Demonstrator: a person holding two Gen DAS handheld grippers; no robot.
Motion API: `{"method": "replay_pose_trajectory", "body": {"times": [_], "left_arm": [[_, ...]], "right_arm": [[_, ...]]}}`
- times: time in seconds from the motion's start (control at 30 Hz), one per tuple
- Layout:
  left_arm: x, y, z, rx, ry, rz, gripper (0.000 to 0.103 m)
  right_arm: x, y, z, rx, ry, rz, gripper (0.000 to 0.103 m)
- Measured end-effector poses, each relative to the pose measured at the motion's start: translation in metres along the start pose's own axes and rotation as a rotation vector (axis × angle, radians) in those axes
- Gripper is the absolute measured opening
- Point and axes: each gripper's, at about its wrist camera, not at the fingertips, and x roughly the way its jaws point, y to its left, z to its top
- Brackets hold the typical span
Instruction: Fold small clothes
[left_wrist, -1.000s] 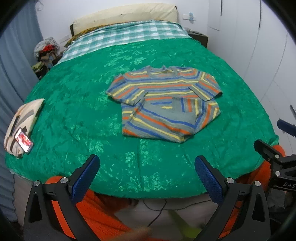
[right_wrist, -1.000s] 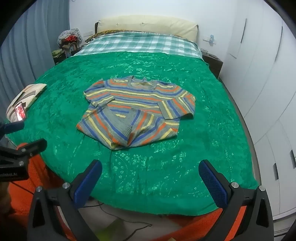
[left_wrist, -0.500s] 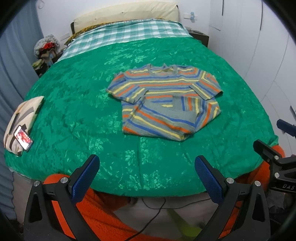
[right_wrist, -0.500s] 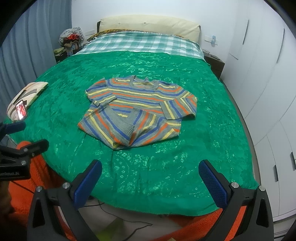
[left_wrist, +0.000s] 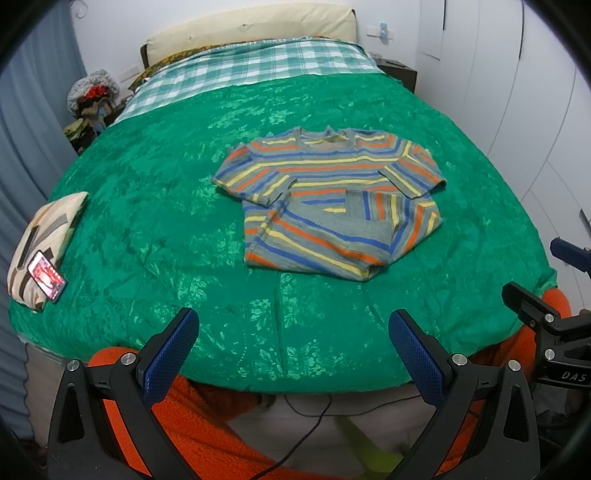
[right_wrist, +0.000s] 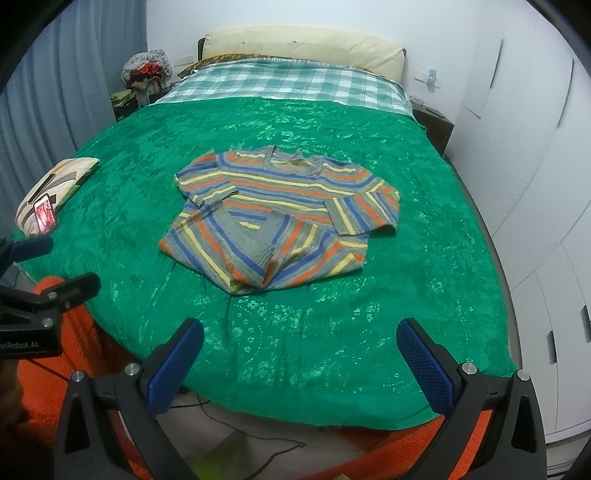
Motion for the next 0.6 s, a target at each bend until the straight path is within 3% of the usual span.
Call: {"method": "replay_pose_trajectory", "body": {"times": [0.6], "left_arm": [[0.0034,0.001,-0.001,0.005,0.003,0.011,0.103]], "right_arm": [[0.0029,0.0024,-0.0014,0.003,0.007,0.004,0.103]]}}
